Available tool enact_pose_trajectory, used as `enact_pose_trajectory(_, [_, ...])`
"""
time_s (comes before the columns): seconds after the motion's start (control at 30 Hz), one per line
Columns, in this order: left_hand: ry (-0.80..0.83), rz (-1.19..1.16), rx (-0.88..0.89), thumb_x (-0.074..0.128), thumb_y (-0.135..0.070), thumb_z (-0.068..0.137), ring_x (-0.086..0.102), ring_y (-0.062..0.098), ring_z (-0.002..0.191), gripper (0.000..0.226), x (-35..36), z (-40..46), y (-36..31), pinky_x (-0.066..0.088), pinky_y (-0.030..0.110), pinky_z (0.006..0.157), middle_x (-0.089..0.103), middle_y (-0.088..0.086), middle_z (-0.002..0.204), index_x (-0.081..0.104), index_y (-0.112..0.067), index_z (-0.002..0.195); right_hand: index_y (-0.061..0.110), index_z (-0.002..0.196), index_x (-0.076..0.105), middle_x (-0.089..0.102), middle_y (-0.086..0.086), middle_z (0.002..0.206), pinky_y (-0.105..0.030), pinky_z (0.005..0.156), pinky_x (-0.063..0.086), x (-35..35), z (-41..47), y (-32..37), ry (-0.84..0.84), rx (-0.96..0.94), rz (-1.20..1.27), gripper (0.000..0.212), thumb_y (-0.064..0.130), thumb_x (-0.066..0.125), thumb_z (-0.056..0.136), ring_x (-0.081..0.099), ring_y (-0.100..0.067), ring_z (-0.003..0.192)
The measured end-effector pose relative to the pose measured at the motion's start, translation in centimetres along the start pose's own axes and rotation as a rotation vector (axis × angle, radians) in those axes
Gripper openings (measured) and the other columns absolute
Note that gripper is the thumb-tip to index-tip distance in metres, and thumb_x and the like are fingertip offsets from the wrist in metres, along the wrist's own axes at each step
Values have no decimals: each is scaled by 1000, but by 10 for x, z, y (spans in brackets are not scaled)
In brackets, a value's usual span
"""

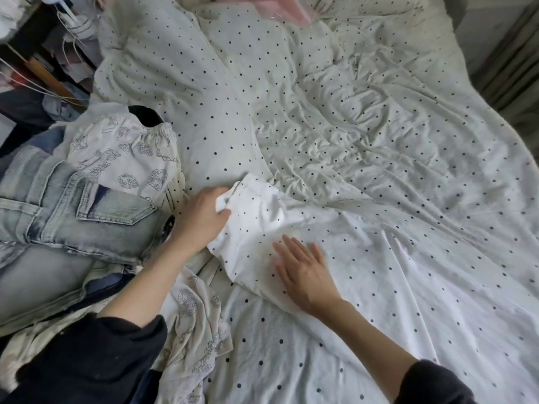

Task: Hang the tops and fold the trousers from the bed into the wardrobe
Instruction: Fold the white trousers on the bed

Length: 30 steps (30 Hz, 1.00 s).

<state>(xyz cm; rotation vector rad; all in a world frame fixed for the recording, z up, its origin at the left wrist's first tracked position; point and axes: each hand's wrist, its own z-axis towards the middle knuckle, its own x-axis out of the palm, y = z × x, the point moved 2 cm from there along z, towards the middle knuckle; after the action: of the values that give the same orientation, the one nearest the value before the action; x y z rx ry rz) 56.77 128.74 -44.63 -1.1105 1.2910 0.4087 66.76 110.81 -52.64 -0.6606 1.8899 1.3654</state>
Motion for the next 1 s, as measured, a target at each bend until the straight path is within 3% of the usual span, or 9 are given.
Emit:
enact_pose_trajectory(0.1, [28, 143, 303, 53, -3, 89, 61, 28, 91, 41, 6, -31, -52, 43, 33, 70, 54, 3, 118, 54, -15, 128, 19, 137, 46, 36, 0, 149, -23, 110, 20, -31, -37, -21, -208, 185, 272, 53, 45, 24, 98, 33, -16, 138])
enact_pose_trajectory(0.2, [96, 236, 685, 64, 14, 66, 59, 25, 56, 43, 27, -65, -94, 42, 29, 42, 56, 5, 89, 67, -11, 101, 19, 128, 54, 53, 2, 134, -30, 105, 37, -58, -69, -48, -416, 418, 593, 35, 28, 35, 101, 49, -13, 123])
enact_pose_trajectory(0.33, [313, 280, 867, 44, 19, 76, 59, 27, 87, 51, 75, -106, -127, 36, 33, 58, 52, 9, 108, 56, -7, 118, 18, 123, 55, 57, 4, 122, -42, 96, 46, -76, -104, -75, -620, 588, 719, 34, 30, 32, 102, 57, -19, 111])
enact_pose_trajectory(0.5, [554, 43, 669, 45, -18, 97, 58, 12, 95, 28, 94, -124, -120, 41, 23, 74, 60, -5, 111, 58, -21, 121, 10, 119, 61, 58, -3, 122, -34, 95, 42, -74, -105, -71, -589, 357, 339, 29, 18, 43, 98, 53, -24, 115])
enact_pose_trajectory(0.6, [384, -115, 471, 47, -21, 97, 54, -1, 77, 26, 82, -111, -102, 45, 15, 76, 64, -8, 107, 62, -24, 117, 8, 114, 65, 61, -14, 122, -44, 96, 45, -61, -83, -63, -410, 138, 69, 40, 28, 38, 92, 55, -35, 118])
enact_pose_trajectory(0.73, [135, 23, 178, 59, -28, 89, 51, 17, 108, 35, 77, -86, -47, 42, 30, 90, 55, 1, 117, 55, -17, 122, 20, 142, 39, 24, -8, 155, -42, 115, 21, -43, -57, -49, -151, 108, -94, 49, 39, 36, 97, 18, -27, 144])
enact_pose_trajectory(0.8, [294, 12, 25, 65, -35, 84, 44, 23, 119, 55, 81, -86, -24, 39, 33, 96, 46, 4, 126, 44, -18, 131, 16, 147, 26, 12, -7, 158, -36, 116, 17, -38, -50, -47, -157, 265, 44, 54, 33, 42, 98, 10, -24, 145])
enact_pose_trajectory(0.87, [396, -85, -31, 67, -34, 83, 39, 22, 126, 64, 84, -92, -13, 34, 33, 101, 41, 4, 133, 35, -22, 138, 7, 144, 28, 27, -12, 150, -36, 112, 27, -39, -42, -53, -315, 516, 390, 59, 30, 50, 94, 25, -28, 141])
enact_pose_trajectory(1.0, [425, -171, -7, 63, -23, 86, 30, 19, 134, 63, 84, -95, -10, 27, 37, 109, 36, 1, 141, 31, -27, 141, 2, 121, 45, 61, -15, 99, -31, 76, 52, -47, -23, -61, -445, 889, 861, 43, 22, 59, 84, 61, -32, 92])
